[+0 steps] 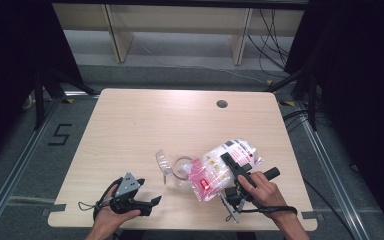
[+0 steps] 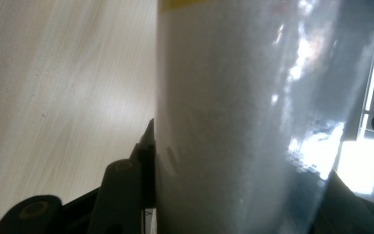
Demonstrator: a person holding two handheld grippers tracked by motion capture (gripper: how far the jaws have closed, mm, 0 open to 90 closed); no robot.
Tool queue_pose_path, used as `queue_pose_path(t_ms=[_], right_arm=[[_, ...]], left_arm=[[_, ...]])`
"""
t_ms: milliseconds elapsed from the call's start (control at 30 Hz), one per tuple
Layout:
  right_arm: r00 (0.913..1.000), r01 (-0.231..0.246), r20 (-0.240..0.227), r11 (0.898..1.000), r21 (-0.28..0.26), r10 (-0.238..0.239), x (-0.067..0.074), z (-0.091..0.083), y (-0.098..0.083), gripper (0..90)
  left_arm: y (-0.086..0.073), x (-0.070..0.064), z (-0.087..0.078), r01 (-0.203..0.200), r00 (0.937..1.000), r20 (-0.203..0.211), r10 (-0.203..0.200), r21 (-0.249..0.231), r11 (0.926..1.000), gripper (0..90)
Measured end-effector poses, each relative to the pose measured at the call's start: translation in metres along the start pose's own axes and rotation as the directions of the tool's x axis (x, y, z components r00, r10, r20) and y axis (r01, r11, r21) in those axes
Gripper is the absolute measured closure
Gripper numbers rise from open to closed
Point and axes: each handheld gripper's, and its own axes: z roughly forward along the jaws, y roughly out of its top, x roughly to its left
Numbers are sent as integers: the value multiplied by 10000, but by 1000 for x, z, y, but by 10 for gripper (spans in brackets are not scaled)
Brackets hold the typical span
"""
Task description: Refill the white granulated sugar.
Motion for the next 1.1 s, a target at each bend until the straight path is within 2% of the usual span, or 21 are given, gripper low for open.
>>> queue_pose_path(t_ms=[67,233,267,300,333,400,433,467,500,533,567,600,700,767,800,833,867,900,1100], right_arm=[[9999,146,-73,9998,160,-145,-2,-2,0,569],[9997,248,-82,9995,181,-246,-2,-2,1,572],[9995,306,-50,9993,205,-305,-1,-1,0,574],[9995,306,-50,9993,205,-305,-1,-1,0,574],[9989,463,-39,9986,239,-463,-2,-2,0,575],[9995,317,-90,9992,247,-315,-2,-2,0,576],[9989,468,-46,9986,231,-467,-3,-2,0,577],[9994,333,-81,9992,238,-331,-2,-2,0,579],[9994,332,-81,9992,244,-330,-2,-2,0,579],[9994,339,-85,9991,244,-337,-2,-2,0,580],[9994,339,-85,9991,244,-337,-2,-2,0,580],[9988,490,-33,9985,225,-489,-3,-2,0,581],[9984,568,67,9982,189,-569,-3,-2,0,583],[9988,492,-23,9983,297,-492,-2,-2,0,583],[9969,779,84,9968,203,-781,-5,-2,0,584],[9970,769,75,9968,224,-770,-4,-3,0,585],[9967,794,139,9966,210,-797,-4,-3,0,586],[9956,909,199,9957,190,-912,-4,-3,0,587],[9961,863,181,9959,259,-868,-3,-3,1,592]], left_arm=[[0,-1,1,68,10000,-12,-68,-56,10000,155],[0,-1,1,56,10000,2,-55,-36,10000,156],[0,0,0,-180,9998,-37,180,54,9998,155],[0,0,0,-180,9998,-37,180,54,9998,155],[0,0,0,-49,10000,-2,49,-38,10000,155],[0,-1,0,35,10000,0,-35,-29,10000,156],[0,1,-1,-155,9999,-36,155,114,9998,155],[0,2,-1,-310,9995,-71,311,168,9994,156],[0,2,-1,-310,9995,-71,311,168,9994,155],[0,0,0,-54,10000,0,54,49,10000,155],[0,0,0,-54,10000,0,54,49,10000,155],[0,-1,0,44,10000,-14,-44,-33,10000,156],[0,-1,0,30,10000,-17,-30,-29,10000,155],[0,0,0,-15,10000,-15,15,8,10000,155],[0,0,0,-15,10000,-45,15,4,10000,155],[1,1,-2,-256,9996,-109,258,115,9996,156],[1,1,-2,-323,9994,-82,324,132,9994,156],[1,1,-2,-332,9994,-116,334,141,9993,156],[0,0,-2,-182,9998,-87,183,149,9997,156]])
